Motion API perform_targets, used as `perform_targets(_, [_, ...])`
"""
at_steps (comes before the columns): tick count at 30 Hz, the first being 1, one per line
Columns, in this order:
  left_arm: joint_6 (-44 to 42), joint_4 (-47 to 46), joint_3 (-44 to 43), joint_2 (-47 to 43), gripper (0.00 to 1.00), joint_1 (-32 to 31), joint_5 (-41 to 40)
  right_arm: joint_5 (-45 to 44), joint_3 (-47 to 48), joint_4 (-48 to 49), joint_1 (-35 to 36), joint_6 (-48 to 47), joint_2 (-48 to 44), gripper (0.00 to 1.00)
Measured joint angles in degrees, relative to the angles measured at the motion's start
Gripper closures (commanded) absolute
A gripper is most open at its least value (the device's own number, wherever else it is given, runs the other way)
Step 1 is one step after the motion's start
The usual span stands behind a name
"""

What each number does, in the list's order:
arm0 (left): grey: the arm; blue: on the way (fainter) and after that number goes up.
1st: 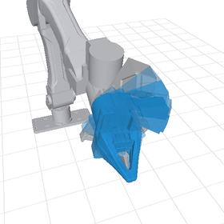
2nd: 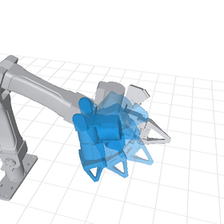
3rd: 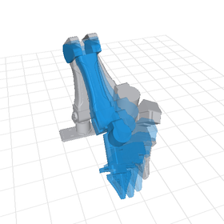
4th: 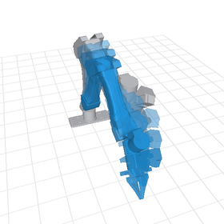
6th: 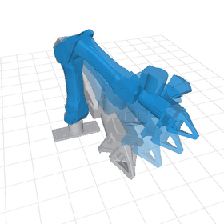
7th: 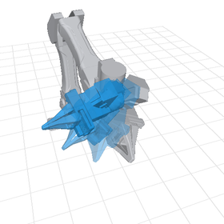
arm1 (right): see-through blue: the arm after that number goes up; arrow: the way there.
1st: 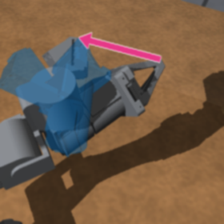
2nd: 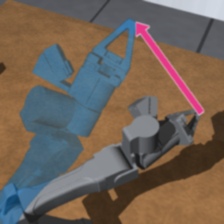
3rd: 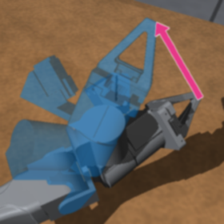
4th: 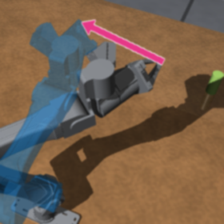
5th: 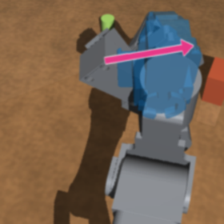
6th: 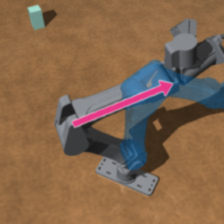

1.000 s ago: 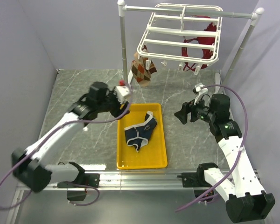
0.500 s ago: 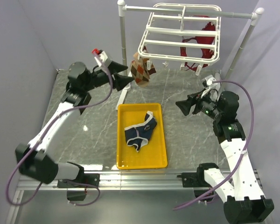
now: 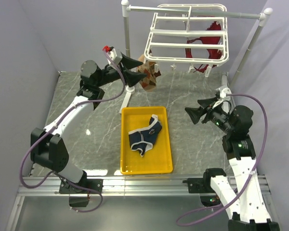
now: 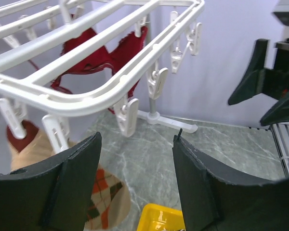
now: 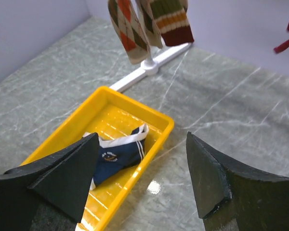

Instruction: Clip the underwear to the hanger

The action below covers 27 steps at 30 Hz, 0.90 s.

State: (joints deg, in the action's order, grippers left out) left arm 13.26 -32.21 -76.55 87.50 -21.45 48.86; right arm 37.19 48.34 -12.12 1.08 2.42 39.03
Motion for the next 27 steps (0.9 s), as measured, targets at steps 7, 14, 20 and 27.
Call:
perform_targets(7, [0.35,-3.06,-5.68,7.13,0.45,-2.12,2.82,0.94,-0.22,-0.31,0.00,-0.33,4.20,0.21])
perform_targets(14, [4.68,-6.19,-8.44,10.86,0.47,-3.41,3.80,3.04,0.50,4.00,0.02,1.57,5.70,0.21])
perform_targets(20, [7.63,-8.44,-8.24,11.08,0.44,-4.70,2.43,3.04,0.52,8.50,0.42,4.35,7.54,0.21])
perform_targets(27, [9.22,-8.68,-7.72,11.08,0.52,-6.51,-5.81,2.86,0.52,11.80,0.66,6.10,8.48,0.21])
